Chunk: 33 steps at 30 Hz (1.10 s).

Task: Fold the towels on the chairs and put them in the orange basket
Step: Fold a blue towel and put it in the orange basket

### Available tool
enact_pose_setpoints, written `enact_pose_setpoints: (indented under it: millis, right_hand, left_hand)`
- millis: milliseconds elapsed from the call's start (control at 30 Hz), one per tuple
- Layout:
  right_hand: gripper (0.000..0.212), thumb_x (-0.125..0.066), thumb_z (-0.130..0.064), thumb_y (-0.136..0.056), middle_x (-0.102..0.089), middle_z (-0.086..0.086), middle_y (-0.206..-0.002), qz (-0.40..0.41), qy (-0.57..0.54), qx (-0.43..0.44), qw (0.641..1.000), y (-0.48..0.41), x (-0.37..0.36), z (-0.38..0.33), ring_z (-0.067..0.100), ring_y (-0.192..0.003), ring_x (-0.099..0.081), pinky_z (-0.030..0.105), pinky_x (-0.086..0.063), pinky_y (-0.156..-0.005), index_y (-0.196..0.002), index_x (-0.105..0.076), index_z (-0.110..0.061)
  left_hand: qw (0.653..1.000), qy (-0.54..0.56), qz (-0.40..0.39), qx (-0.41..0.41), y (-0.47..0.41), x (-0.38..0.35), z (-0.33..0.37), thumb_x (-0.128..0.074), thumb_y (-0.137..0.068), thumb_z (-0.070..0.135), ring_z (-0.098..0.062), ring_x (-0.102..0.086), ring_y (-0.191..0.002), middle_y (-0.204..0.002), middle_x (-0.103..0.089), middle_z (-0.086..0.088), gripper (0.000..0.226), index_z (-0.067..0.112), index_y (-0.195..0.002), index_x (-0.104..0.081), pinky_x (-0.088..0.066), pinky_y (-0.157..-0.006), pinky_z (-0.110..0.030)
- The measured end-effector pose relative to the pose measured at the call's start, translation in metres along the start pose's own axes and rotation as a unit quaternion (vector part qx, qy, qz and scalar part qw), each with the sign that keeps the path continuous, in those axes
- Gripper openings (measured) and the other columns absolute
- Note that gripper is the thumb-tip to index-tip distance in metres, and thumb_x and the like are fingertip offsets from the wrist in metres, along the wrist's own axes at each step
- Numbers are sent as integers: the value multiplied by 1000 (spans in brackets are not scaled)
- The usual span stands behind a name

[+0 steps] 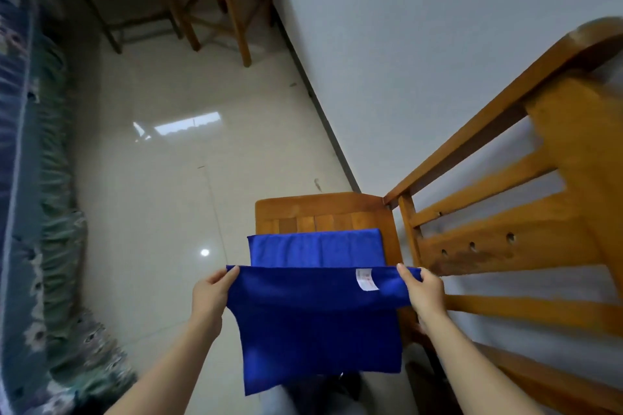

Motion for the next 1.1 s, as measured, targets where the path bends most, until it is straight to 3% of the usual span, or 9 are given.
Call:
enact_pose_setpoints:
  millis: [267,400,567,667,733,800,933,1033,1100]
  right_hand:
    - [27,-60,-25,-89,-57,16,-71,25,22,33,999,-96,-56,13,27,-67,-54,32,-42,-60,-70,-53,-7]
    - [42,-60,-22,-90,-36,3,-55,32,47,56,997,-134,-82,10,16,-52,-32,28,-26,-50,-57,-34,-13]
    - [49,-61,-23,-89,-29,1,-53,46,98,89,990,-162,-97,4,14,-50,-25,28,-21,-48,-55,-26,-14]
    - [47,-59,-28,-90,-34,1,-60,59,171,105,978,-176,-101,5,14,-53,-30,26,-22,-47,-57,-28,-15]
    - [35,-57,-32,-91,-45,5,-78,65,222,111,966,-181,-102,6,19,-66,-44,26,-30,-52,-65,-41,-15]
    - [21,-57,-32,-90,-49,9,-98,76,251,116,958,-186,-101,6,27,-86,-52,27,-37,-64,-88,-56,-11]
    - [41,-57,-25,-91,-49,11,-117,30,362,163,917,-188,-106,1,26,-102,-52,29,-41,-70,-128,-50,-12]
    - [46,-55,-22,-92,-48,10,-122,-10,440,180,880,-189,-113,4,24,-105,-51,31,-48,-76,-135,-43,-12]
    - [37,-54,-23,-93,-50,9,-122,-18,488,180,854,-189,-115,0,23,-111,-49,31,-47,-84,-128,-49,-13]
  left_hand:
    - [1000,-11,18,12,-105,-28,-26,-62,-88,15,-18,-58,-72,-80,-64,-7,10,11,-80,-66,-47,-67,-28]
    - [999,-27,33,17,-148,-34,-42,-63,-87,13,-19,-56,-71,-77,-63,-7,11,11,-77,-65,-45,-65,-27]
    - [997,-51,51,27,-177,-41,-56,-63,-87,12,-17,-55,-73,-77,-62,-3,6,10,-81,-64,-44,-65,-27]
    - [996,-64,60,34,-189,-44,-61,-64,-87,13,-18,-54,-74,-77,-61,-2,8,12,-79,-64,-45,-70,-32]
    - [995,-69,59,38,-196,-46,-63,-64,-86,13,-21,-55,-78,-79,-62,-4,9,13,-78,-64,-45,-76,-35]
    - [995,-75,50,46,-203,-49,-64,-65,-86,14,-25,-57,-86,-86,-64,-8,3,11,-86,-65,-47,-82,-38]
    - [995,-81,22,49,-208,-51,-66,-63,-86,9,-27,-59,-89,-95,-65,-11,15,8,-100,-65,-48,-83,-37]
    - [995,-91,6,51,-204,-49,-66,-63,-84,1,-29,-60,-87,-97,-64,-10,21,8,-104,-62,-47,-77,-34]
    - [992,-120,-8,44,-200,-48,-62,-62,-83,-5,-27,-61,-79,-93,-65,-12,15,6,-92,-65,-48,-72,-33]
Point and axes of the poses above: each hand's wrist, its own y-axis away from the middle knuckle, its own x-axis out of the back of the hand, z = x × y, the point moved 10 cm from there along -y, towards the middle knuckle
